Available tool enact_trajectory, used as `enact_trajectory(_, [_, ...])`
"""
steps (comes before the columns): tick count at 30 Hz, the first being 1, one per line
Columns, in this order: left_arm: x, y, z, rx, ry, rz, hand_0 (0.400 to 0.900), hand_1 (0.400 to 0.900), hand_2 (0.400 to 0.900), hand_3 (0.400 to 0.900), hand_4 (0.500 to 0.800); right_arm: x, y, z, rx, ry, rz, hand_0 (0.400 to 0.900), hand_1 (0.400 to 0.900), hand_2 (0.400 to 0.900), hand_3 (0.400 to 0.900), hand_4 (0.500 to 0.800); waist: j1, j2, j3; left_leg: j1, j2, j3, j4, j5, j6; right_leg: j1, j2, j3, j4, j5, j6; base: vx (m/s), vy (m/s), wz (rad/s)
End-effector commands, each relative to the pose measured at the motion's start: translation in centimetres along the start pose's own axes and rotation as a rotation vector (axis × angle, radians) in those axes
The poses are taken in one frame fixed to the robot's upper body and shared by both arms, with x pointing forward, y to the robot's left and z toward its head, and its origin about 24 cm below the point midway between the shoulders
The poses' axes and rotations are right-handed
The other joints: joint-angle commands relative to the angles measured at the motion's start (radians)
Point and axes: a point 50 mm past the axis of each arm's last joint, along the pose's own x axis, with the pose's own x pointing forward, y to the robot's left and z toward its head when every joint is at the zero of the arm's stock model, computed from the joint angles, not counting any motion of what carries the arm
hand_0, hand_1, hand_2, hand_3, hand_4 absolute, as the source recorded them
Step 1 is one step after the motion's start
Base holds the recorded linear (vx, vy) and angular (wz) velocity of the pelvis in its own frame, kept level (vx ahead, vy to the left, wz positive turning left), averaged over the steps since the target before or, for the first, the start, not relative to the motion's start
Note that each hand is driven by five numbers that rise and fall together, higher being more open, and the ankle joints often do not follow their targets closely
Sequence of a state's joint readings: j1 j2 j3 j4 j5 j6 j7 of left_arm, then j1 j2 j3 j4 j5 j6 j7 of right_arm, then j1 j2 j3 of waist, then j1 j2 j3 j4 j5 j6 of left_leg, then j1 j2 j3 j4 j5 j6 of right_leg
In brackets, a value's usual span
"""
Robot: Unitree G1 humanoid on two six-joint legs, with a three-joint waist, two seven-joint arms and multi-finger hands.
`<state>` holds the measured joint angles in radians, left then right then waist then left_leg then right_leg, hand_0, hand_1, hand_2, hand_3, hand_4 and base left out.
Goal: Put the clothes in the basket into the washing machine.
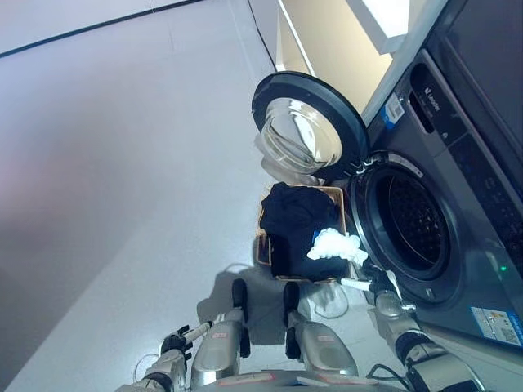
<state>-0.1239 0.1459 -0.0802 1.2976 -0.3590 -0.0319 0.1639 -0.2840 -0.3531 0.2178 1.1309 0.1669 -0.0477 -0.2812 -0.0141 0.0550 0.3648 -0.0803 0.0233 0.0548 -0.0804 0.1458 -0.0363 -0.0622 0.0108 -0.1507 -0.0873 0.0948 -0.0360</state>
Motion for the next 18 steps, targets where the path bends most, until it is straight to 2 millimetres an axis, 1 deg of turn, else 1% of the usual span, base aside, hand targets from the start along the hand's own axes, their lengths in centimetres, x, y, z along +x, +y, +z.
enact_trajectory(1, [0.2, 2.3, 1.8, 0.061, -0.084, 0.092, 0.9, 0.9, 0.9, 0.9, 0.8, 0.9, -2.3, 7.1, -0.094, -0.255, -0.097, 0.9, 0.9, 0.9, 0.9, 0.8, 0.025, 0.001, 0.006, -0.065, -0.034, 0.011, 0.094, -0.12, 0.0, -0.176, -0.024, 0.064, 0.264, -0.172, 0.082, -0.08, 0.066, -0.08])
enact_trajectory(2, [0.2, 2.3, 1.8, 0.06, -0.084, 0.092, 0.9, 0.9, 0.9, 0.9, 0.8, 0.9, -2.3, 7.1, -0.094, -0.255, -0.097, 0.9, 0.9, 0.9, 0.9, 0.8, 0.025, 0.001, 0.005, -0.067, -0.034, 0.011, 0.095, -0.12, 0.0, -0.178, -0.024, 0.065, 0.265, -0.172, 0.082, -0.04, 0.052, -0.05])
enact_trajectory(4, [0.3, 2.0, 2.9, 0.053, -0.12, 0.092, 0.9, 0.9, 0.9, 0.9, 0.8, 1.2, -3.6, 9.2, -0.17, -0.299, -0.153, 0.9, 0.9, 0.9, 0.9, 0.8, 0.032, 0.006, 0.022, -0.1, -0.038, 0.015, 0.109, -0.124, 0.005, -0.217, -0.028, 0.069, 0.289, -0.171, 0.084, -0.03, 0.061, -0.06])
enact_trajectory(5, [0.2, 1.8, 3.5, 0.051, -0.14, 0.091, 0.9, 0.9, 0.9, 0.9, 0.8, 1.3, -4.2, 10.3, -0.18, -0.317, -0.181, 0.9, 0.9, 0.9, 0.9, 0.8, 0.035, 0.009, 0.034, -0.12, -0.041, 0.016, 0.122, -0.126, 0.007, -0.238, -0.03, 0.07, 0.304, -0.17, 0.085, -0.03, 0.089, -0.07])
enact_trajectory(6, [0.2, 1.3, 4.5, 0.04, -0.176, 0.082, 0.9, 0.9, 0.9, 0.9, 0.8, 1.4, -5.1, 12.0, -0.196, -0.351, -0.235, 0.9, 0.9, 0.9, 0.9, 0.8, 0.038, 0.014, 0.055, -0.157, -0.045, 0.019, 0.141, -0.128, 0.01, -0.28, -0.032, 0.075, 0.328, -0.168, 0.087, -0.03, 0.07, -0.06])
enact_trajectory(7, [0.2, 1.3, 4.5, 0.04, -0.176, 0.082, 0.9, 0.9, 0.9, 0.9, 0.8, 1.4, -5.1, 12.0, -0.196, -0.351, -0.235, 0.9, 0.9, 0.9, 0.9, 0.8, 0.038, 0.014, 0.054, -0.159, -0.045, 0.019, 0.143, -0.129, 0.01, -0.282, -0.032, 0.075, 0.33, -0.168, 0.087, -0.03, 0.085, -0.02])
enact_trajectory(8, [0.1, 0.7, 6.2, 0.037, -0.231, 0.073, 0.9, 0.9, 0.9, 0.9, 0.8, 1.4, -6.1, 13.8, -0.224, -0.381, -0.294, 0.9, 0.9, 0.9, 0.9, 0.8, 0.041, 0.019, 0.075, -0.2, -0.049, 0.02, 0.164, -0.131, 0.012, -0.323, -0.035, 0.08, 0.351, -0.165, 0.089, -0.01, 0.041, 0.0])
enact_trajectory(9, [0.1, 0.7, 6.2, 0.037, -0.232, 0.073, 0.9, 0.9, 0.9, 0.9, 0.8, 1.4, -6.1, 13.8, -0.224, -0.381, -0.294, 0.9, 0.9, 0.9, 0.9, 0.8, 0.041, 0.019, 0.073, -0.202, -0.049, 0.02, 0.166, -0.131, 0.012, -0.326, -0.035, 0.08, 0.353, -0.166, 0.089, -0.02, 0.075, 0.03])
enact_trajectory(10, [-0.1, 0.2, 7.7, 0.036, -0.278, 0.064, 0.9, 0.9, 0.9, 0.9, 0.8, 1.2, -7.4, 15.3, -0.236, -0.407, -0.356, 0.9, 0.9, 0.9, 0.9, 0.8, 0.04, 0.025, 0.092, -0.238, -0.053, 0.021, 0.186, -0.132, 0.013, -0.363, -0.037, 0.084, 0.373, -0.166, 0.09, -0.01, 0.034, 0.03])
enact_trajectory(11, [-0.1, 0.2, 7.7, 0.036, -0.278, 0.064, 0.9, 0.9, 0.9, 0.9, 0.8, 1.2, -7.4, 15.3, -0.236, -0.407, -0.356, 0.9, 0.9, 0.9, 0.9, 0.8, 0.04, 0.025, 0.091, -0.24, -0.053, 0.022, 0.187, -0.133, 0.013, -0.365, -0.037, 0.084, 0.375, -0.166, 0.09, -0.03, 0.051, 0.05])
enact_trajectory(12, [-0.2, 0.0, 8.8, 0.025, -0.314, 0.064, 0.9, 0.9, 0.9, 0.9, 0.8, 1.1, -8.3, 16.2, -0.238, -0.42, -0.404, 0.9, 0.9, 0.9, 0.9, 0.8, 0.04, 0.028, 0.105, -0.266, -0.056, 0.022, 0.206, -0.135, 0.014, -0.392, -0.04, 0.086, 0.393, -0.167, 0.09, -0.05, 0.046, 0.06])
enact_trajectory(13, [-0.5, -0.4, 10.7, 0.013, -0.372, 0.057, 0.9, 0.9, 0.9, 0.9, 0.8, 0.7, -9.9, 18.0, -0.218, -0.449, -0.473, 0.9, 0.9, 0.9, 0.9, 0.8, 0.039, 0.035, 0.126, -0.312, -0.06, 0.024, 0.238, -0.14, 0.013, -0.438, -0.047, 0.088, 0.421, -0.17, 0.09, -0.06, 0.06, 0.07])
enact_trajectory(14, [-0.8, -0.5, 11.6, -0.002, -0.406, 0.055, 0.9, 0.9, 0.9, 0.9, 0.8, 0.5, -10.7, 18.8, -0.214, -0.46, -0.51, 0.9, 0.9, 0.9, 0.9, 0.8, 0.04, 0.037, 0.135, -0.344, -0.063, 0.024, 0.263, -0.146, 0.015, -0.466, -0.049, 0.092, 0.44, -0.173, 0.09, -0.04, 0.051, 0.05])
enact_trajectory(16, [-1.2, -0.9, 13.3, -0.018, -0.463, 0.039, 0.9, 0.9, 0.9, 0.9, 0.8, 0.1, -11.5, 20.3, -0.182, -0.492, -0.543, 0.9, 0.9, 0.9, 0.9, 0.8, 0.041, 0.042, 0.151, -0.397, -0.067, 0.026, 0.307, -0.156, 0.017, -0.515, -0.055, 0.097, 0.477, -0.176, 0.089, -0.02, 0.018, 0.01])
enact_trajectory(17, [-1.2, -0.9, 13.3, -0.018, -0.463, 0.039, 0.9, 0.9, 0.9, 0.9, 0.8, 0.1, -11.6, 20.3, -0.182, -0.493, -0.543, 0.9, 0.9, 0.9, 0.9, 0.8, 0.042, 0.042, 0.15, -0.401, -0.067, 0.027, 0.31, -0.157, 0.017, -0.52, -0.055, 0.098, 0.48, -0.177, 0.089, -0.03, 0.021, 0.03])
enact_trajectory(18, [-1.5, -1.1, 14.2, -0.022, -0.494, 0.031, 0.9, 0.9, 0.9, 0.9, 0.8, -0.2, -11.9, 21.0, -0.175, -0.508, -0.551, 0.9, 0.9, 0.9, 0.9, 0.8, 0.043, 0.044, 0.154, -0.435, -0.069, 0.027, 0.337, -0.165, 0.02, -0.551, -0.059, 0.1, 0.504, -0.181, 0.088, -0.03, 0.006, 0.06])
